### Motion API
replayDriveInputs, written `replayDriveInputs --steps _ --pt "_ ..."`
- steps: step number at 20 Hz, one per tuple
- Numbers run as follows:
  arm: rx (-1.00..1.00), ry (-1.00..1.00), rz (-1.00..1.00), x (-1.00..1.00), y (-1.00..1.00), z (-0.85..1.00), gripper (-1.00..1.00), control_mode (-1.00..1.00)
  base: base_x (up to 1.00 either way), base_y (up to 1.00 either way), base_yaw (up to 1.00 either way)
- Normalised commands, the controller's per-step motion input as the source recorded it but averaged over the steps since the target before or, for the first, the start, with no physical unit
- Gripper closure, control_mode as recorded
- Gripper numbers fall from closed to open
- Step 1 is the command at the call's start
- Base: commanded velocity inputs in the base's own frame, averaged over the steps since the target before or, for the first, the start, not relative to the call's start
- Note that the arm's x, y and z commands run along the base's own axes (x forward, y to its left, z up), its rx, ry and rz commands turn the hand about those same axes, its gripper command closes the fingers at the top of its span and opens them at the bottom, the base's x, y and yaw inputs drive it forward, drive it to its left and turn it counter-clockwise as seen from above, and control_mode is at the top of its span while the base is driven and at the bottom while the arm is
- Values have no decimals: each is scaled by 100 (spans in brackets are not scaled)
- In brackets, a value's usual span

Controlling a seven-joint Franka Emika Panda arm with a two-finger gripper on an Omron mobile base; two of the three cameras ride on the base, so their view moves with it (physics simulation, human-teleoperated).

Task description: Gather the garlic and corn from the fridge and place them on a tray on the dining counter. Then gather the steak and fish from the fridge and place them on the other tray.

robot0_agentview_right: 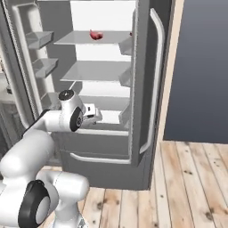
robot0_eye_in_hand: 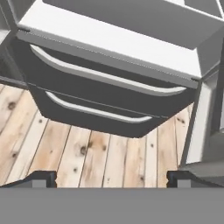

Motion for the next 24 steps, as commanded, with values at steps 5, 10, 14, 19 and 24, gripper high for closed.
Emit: replayDriveInputs --steps 5,10,14,19,24 --pt "0 0 0 0 0 0 -100 100 48 35 -9" --pt "0 0 0 0 0 0 -100 100 50 50 -15" --pt "0 0 0 0 0 0 -100 100 79 48 -21" --pt "0 0 0 0 0 0 -100 100 41 -7 -10" --pt "0 0 0 0 0 0 -100 100 0 -23 -1"
